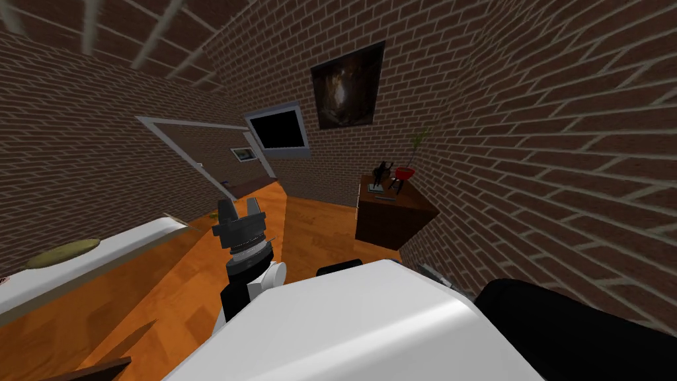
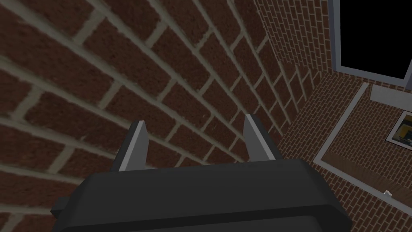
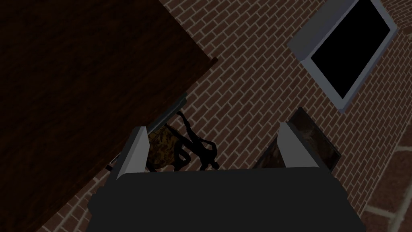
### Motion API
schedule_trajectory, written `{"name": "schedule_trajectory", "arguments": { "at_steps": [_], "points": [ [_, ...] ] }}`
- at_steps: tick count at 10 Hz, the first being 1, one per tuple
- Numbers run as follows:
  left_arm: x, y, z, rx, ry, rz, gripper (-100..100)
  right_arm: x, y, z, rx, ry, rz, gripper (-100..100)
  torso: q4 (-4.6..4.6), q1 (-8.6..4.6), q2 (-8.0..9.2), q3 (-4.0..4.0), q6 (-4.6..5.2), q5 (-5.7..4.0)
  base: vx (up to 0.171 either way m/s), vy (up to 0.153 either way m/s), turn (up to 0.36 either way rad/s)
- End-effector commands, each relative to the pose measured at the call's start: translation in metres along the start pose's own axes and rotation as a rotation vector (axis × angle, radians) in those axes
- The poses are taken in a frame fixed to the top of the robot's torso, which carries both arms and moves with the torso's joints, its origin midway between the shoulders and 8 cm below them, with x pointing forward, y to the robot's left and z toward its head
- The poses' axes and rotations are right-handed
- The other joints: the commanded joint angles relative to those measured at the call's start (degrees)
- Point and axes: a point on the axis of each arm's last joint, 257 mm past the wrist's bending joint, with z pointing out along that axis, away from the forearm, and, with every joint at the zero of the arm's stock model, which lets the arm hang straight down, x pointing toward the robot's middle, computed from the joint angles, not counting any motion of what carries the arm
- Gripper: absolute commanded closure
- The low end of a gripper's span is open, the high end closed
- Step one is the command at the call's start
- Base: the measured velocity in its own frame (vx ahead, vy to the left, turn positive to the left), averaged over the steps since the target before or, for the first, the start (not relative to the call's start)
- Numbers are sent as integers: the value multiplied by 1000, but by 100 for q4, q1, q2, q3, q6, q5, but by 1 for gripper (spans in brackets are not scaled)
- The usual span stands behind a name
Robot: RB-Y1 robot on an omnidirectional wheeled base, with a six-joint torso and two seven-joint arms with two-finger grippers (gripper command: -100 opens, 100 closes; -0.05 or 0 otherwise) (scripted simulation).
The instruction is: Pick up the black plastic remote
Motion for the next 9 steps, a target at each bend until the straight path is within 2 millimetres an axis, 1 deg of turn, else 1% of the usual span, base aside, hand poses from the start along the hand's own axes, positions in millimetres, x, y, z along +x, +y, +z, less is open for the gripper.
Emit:
{"name": "schedule_trajectory", "arguments": {
  "at_steps": [1,2,3,4,5,6,7,8,9],
  "points": [
    [0,0,0,0,0,0,0,7,-14,-21,49,43,-16,-100,0,0,0,0,0,0,15,6,254],
    [0,0,0,0,0,0,0,14,-26,-44,88,103,-43,-100,0,-2,-1,-1,4,0,14,9,365],
    [0,0,0,0,0,0,0,17,-35,-55,122,117,-42,-100,-1,-3,-2,-1,0,0,12,1,282],
    [0,0,0,0,0,0,0,24,-45,-82,165,181,-64,-100,0,-3,-1,-1,5,0,25,2,392],
    [0,0,0,0,0,0,0,25,-53,-91,191,191,-67,-100,-1,-5,-4,-2,1,-1,24,-5,324],
    [0,0,0,0,0,0,0,31,-66,-123,248,261,-89,-100,-1,-6,-6,-4,3,-1,29,-10,410],
    [0,0,0,0,0,0,0,31,-68,-126,257,264,-91,-100,-2,-10,-9,-5,0,-2,22,-17,320],
    [0,0,0,0,0,0,0,36,-77,-155,302,330,-110,-100,-1,-9,-8,-5,4,-2,19,-14,391],
    [0,0,0,0,0,0,0,36,-81,-161,318,335,-113,-100,-2,-11,-8,-5,1,-2,22,-19,309]
  ]
}}
